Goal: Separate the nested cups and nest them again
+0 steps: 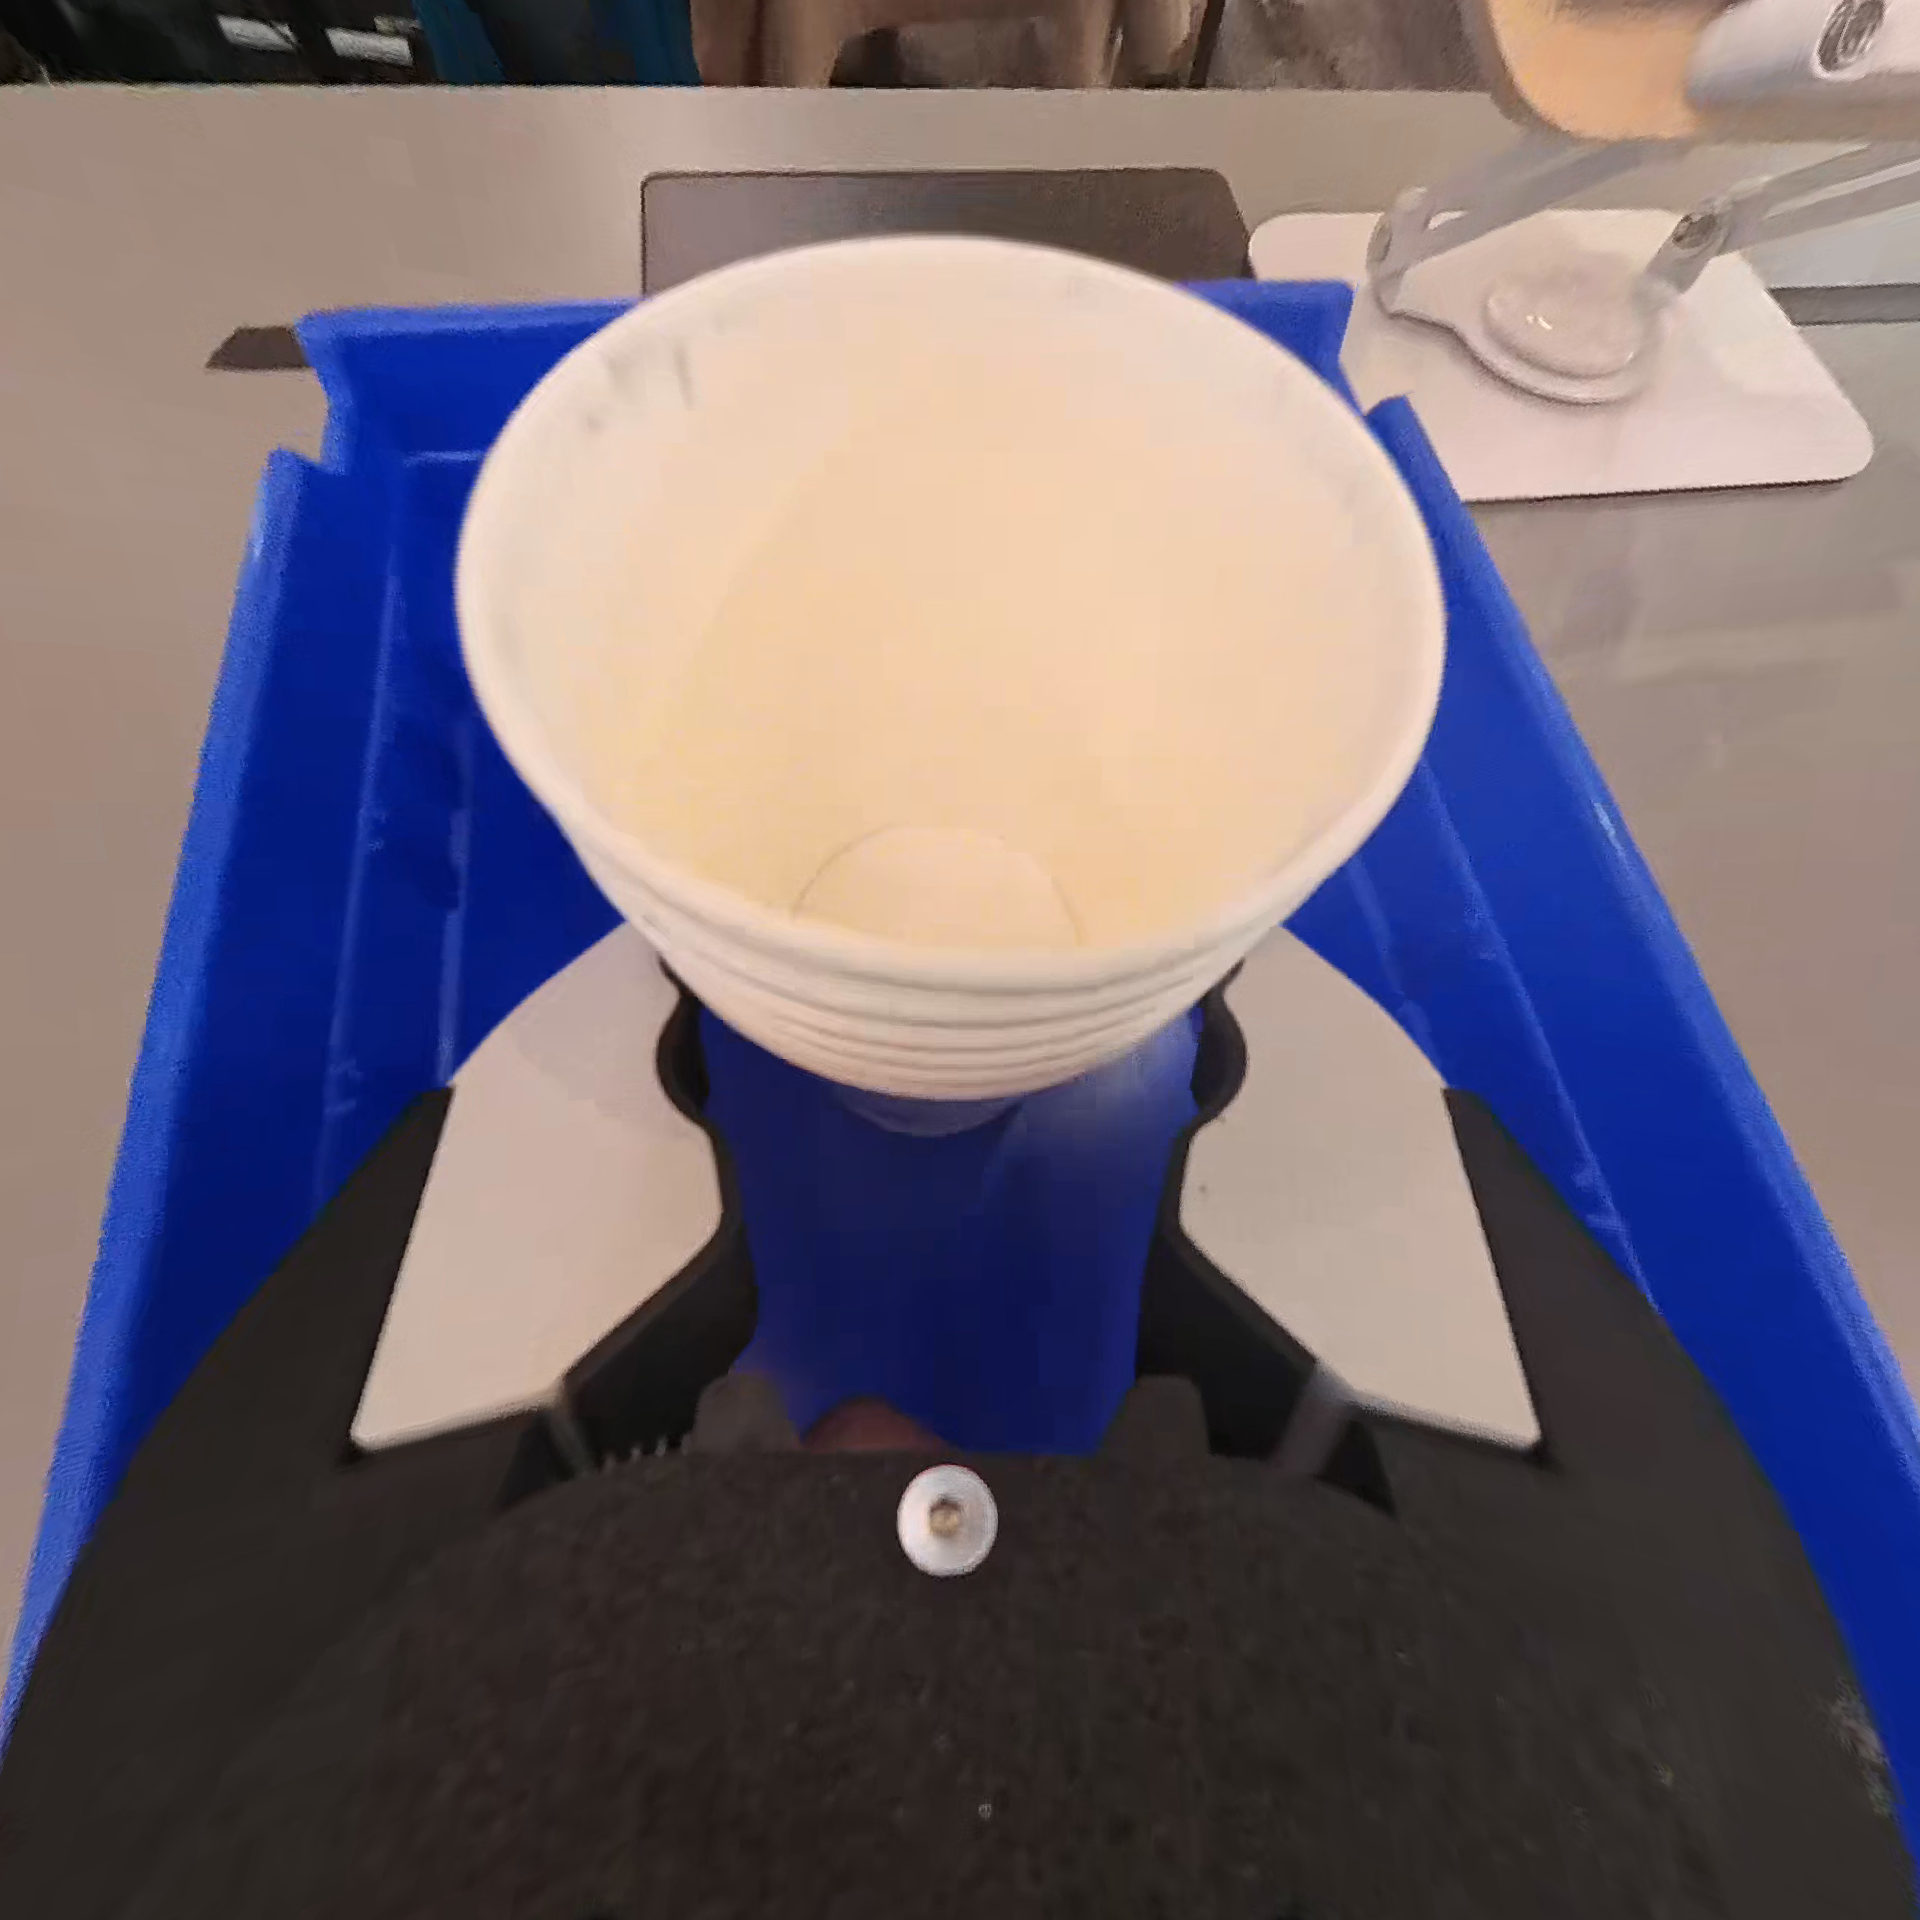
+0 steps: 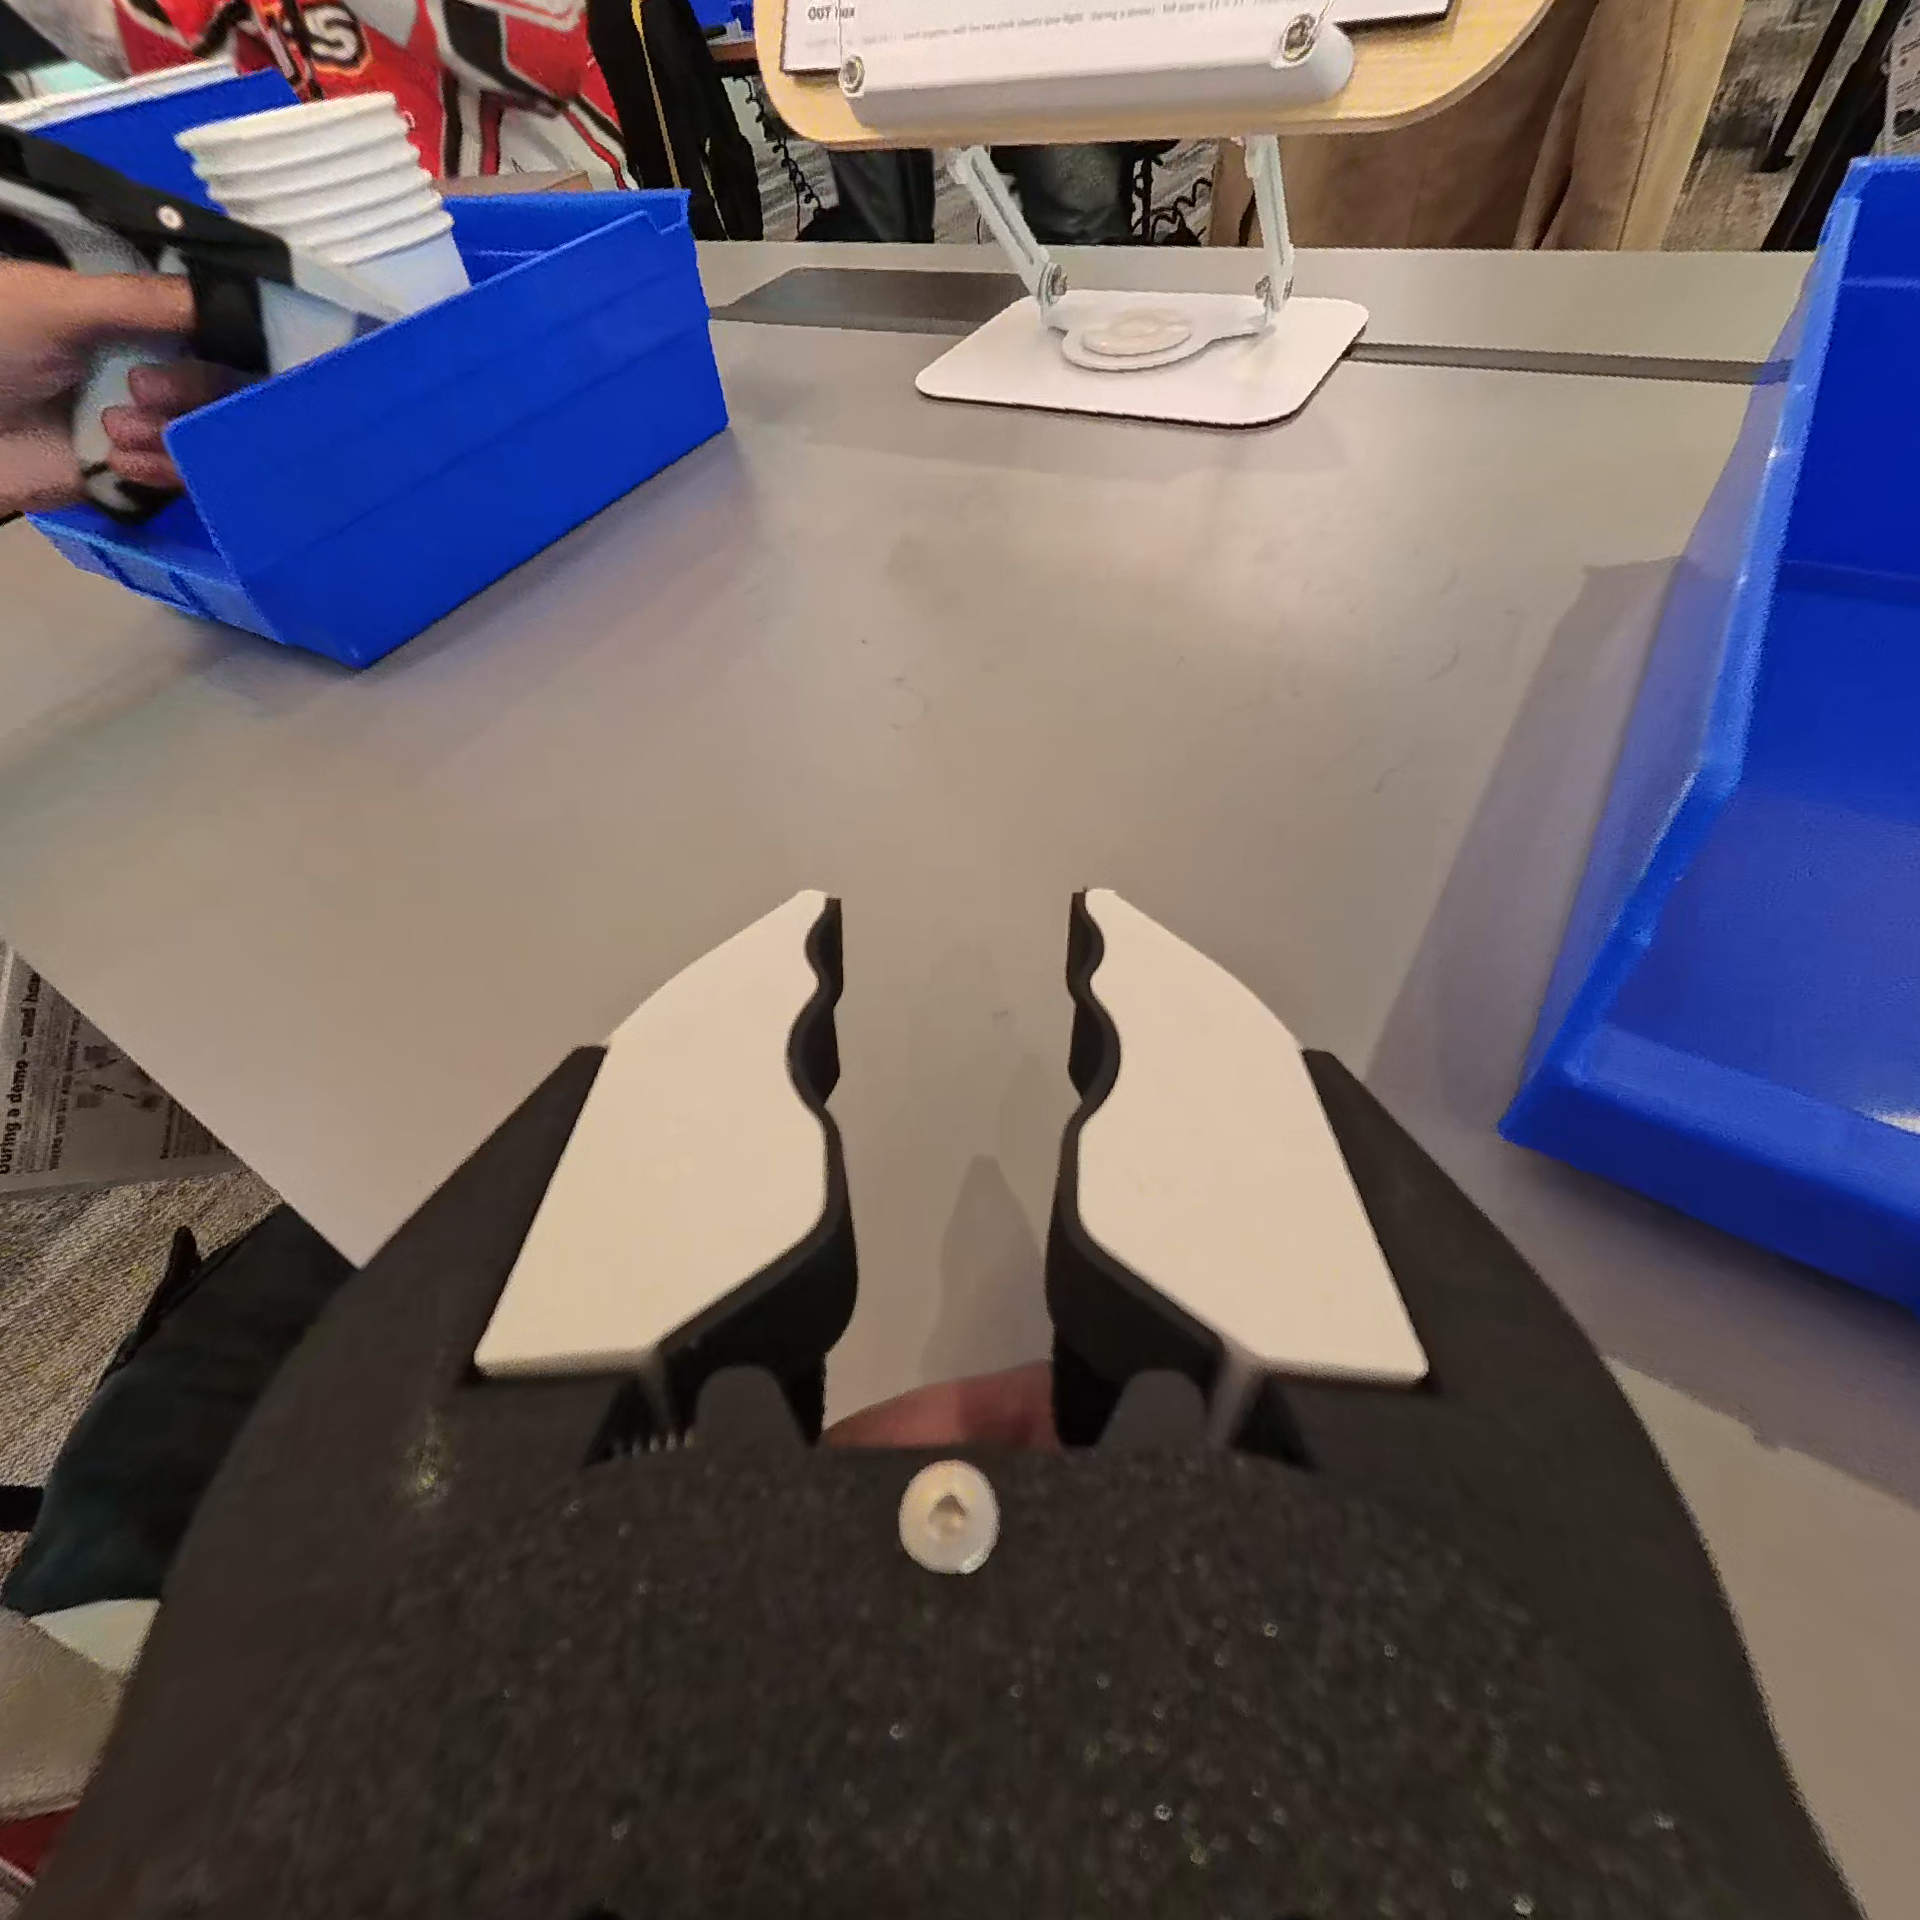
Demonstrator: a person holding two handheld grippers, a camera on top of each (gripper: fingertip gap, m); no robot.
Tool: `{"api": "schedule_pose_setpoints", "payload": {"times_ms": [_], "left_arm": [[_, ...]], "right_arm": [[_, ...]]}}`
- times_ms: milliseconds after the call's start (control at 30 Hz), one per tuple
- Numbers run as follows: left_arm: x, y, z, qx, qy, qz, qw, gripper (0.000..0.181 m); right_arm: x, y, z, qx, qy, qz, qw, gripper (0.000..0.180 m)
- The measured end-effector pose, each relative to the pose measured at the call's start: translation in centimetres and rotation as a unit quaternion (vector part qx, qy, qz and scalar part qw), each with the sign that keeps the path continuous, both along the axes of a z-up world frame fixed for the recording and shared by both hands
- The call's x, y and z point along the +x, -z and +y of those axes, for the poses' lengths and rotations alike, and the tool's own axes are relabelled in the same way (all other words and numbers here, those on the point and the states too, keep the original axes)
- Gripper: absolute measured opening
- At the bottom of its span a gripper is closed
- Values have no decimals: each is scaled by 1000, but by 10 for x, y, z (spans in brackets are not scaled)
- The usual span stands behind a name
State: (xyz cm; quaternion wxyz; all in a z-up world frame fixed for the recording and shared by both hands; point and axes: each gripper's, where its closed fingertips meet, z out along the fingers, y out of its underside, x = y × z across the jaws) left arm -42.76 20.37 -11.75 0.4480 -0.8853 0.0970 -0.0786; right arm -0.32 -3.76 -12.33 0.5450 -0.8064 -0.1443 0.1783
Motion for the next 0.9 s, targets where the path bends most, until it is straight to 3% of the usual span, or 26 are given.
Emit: {"api": "schedule_pose_setpoints", "payload": {"times_ms": [367,567,667,800,900], "left_arm": [[16,-6,31,81,60,9,995,87],[31,-61,-13,147,114,-44,982,86],[55,-102,-50,180,159,-90,967,86],[122,-137,-98,201,262,-107,938,86],[185,-139,-127,195,344,-109,912,86]], "right_arm": [[6,3,2,-8,2,8,1000,39],[5,-17,2,17,-20,-12,1000,38],[-7,-46,3,38,-91,-37,994,37],[-39,-116,6,105,-241,-131,956,36],[-65,-164,17,174,-331,-265,889,29]]}}
